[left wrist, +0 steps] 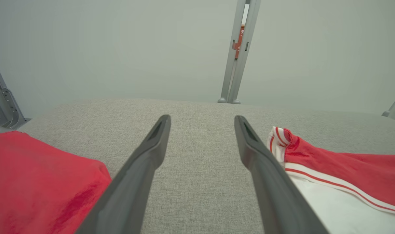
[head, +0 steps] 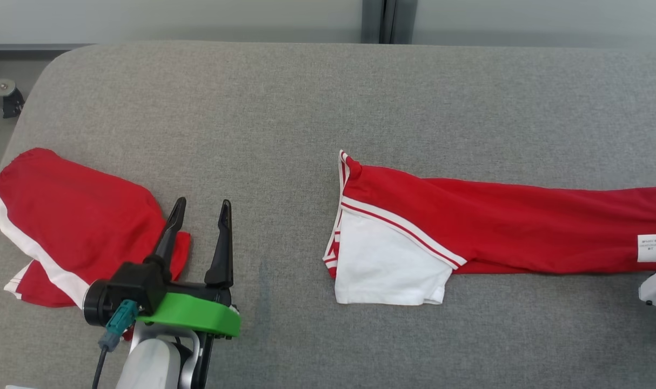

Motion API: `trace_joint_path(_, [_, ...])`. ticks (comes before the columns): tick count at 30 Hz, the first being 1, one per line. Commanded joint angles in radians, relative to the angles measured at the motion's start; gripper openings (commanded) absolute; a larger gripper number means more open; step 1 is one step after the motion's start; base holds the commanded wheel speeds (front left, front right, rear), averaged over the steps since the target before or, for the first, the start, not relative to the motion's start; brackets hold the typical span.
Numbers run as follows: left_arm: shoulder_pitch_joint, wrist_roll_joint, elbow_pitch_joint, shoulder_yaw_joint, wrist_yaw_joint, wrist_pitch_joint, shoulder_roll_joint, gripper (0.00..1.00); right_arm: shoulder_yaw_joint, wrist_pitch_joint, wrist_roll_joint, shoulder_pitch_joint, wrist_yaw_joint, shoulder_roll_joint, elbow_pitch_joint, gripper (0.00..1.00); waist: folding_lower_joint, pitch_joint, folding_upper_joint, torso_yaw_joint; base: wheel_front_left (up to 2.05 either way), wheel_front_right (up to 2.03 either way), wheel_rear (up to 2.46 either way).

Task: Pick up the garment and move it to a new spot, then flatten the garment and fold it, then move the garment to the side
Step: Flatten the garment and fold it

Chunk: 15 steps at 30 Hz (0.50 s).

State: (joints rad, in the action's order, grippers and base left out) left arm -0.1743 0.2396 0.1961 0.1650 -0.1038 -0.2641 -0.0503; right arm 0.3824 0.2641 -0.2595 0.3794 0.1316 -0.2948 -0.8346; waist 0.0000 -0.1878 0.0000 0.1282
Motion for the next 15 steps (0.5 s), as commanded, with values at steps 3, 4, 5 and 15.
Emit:
trace_joint_path(3, [0.021, 0.004, 0.005, -0.002, 0.003, 0.0, -0.001, 1.0, -0.016, 0.0, 0.032, -0.007, -0.002, 0.013, 0.041, 0.0, 0.0, 0.035, 0.0, -0.015, 0.0, 0.0, 0.0])
trace_joint_path(4, [0.024, 0.005, 0.005, 0.001, 0.005, 0.0, -0.001, 1.0, -0.027, 0.0, 0.037, -0.006, -0.002, 0.023, 0.057, 0.0, 0.0, 0.041, 0.0, -0.018, 0.0, 0.0, 0.0])
trace_joint_path(5, [0.026, 0.007, 0.006, 0.003, 0.005, 0.0, -0.001, 1.0, -0.036, 0.0, 0.039, -0.005, -0.002, 0.032, 0.071, 0.0, 0.0, 0.047, 0.0, -0.019, 0.0, 0.0, 0.0])
trace_joint_path(15, [0.058, 0.035, 0.01, 0.017, 0.016, 0.0, -0.001, 1.0, -0.271, -0.047, -0.029, 0.011, -0.001, 0.169, 0.265, 0.0, 0.0, 0.105, 0.0, -0.004, 0.0, 0.0, 0.0])
